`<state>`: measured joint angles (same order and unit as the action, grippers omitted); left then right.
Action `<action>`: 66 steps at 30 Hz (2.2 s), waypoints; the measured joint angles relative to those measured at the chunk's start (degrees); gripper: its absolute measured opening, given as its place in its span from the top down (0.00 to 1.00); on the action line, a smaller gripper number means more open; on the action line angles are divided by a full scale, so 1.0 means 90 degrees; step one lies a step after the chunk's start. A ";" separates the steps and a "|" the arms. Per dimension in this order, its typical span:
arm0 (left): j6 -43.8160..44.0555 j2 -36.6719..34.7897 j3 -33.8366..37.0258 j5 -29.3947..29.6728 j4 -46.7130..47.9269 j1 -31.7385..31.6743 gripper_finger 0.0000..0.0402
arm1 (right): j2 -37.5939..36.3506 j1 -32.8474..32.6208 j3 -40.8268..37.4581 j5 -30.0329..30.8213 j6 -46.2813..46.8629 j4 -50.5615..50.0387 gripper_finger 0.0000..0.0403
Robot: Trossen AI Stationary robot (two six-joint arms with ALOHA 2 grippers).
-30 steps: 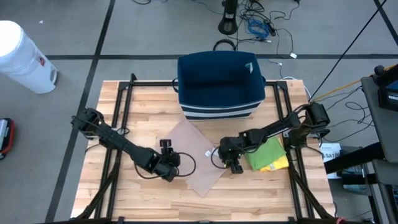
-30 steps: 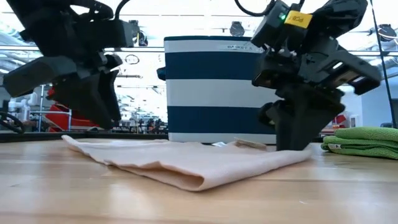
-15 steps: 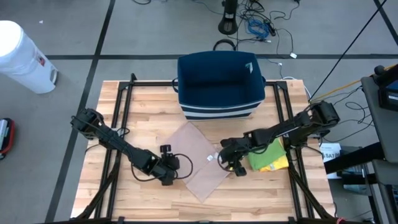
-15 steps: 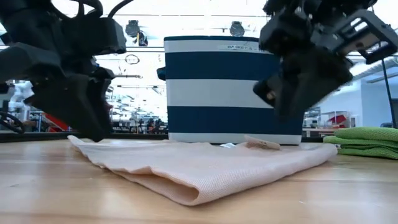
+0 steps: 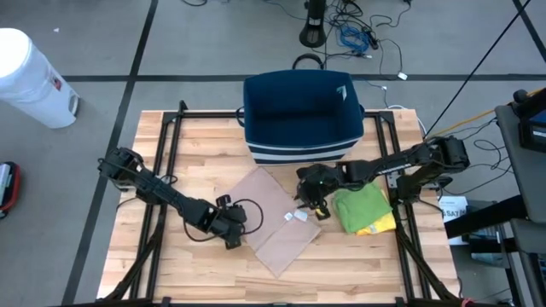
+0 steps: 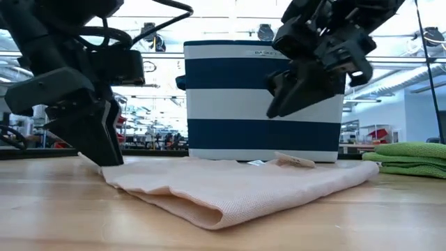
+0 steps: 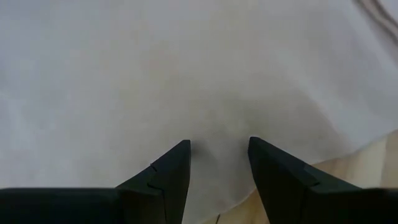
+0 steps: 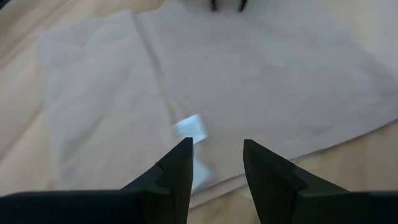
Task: Fold towel
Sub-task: Fold the light brown towel
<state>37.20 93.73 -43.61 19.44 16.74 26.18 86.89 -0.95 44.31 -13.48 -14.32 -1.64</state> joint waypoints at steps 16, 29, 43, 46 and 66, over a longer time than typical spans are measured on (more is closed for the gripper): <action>-0.0900 -0.0021 0.0201 -0.0412 -0.0254 -0.0241 0.84 | 0.0339 0.1022 0.0006 -0.0777 -0.1211 0.0587 0.68; -0.1860 -0.0010 0.0211 -0.0398 -0.0222 -0.0259 0.99 | 0.1665 0.1189 0.0824 -0.1068 -0.2170 0.1016 0.68; -0.2013 -0.0005 0.0199 -0.0445 -0.0184 -0.0221 0.99 | 0.3393 0.1457 0.2996 -0.1177 -0.2754 -0.1131 0.68; -0.2025 -0.0002 0.0199 -0.0449 -0.0171 -0.0221 0.99 | 0.3444 0.1464 0.3122 -0.1174 -0.2816 -0.1285 0.68; -0.2408 0.0034 -0.0175 -0.0472 0.0265 -0.0115 0.99 | 0.3243 0.1403 0.3121 -0.0818 -0.2938 -0.1996 1.00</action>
<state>15.53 94.04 -45.19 15.20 19.13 25.14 116.08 11.68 72.40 -20.84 -40.76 -19.61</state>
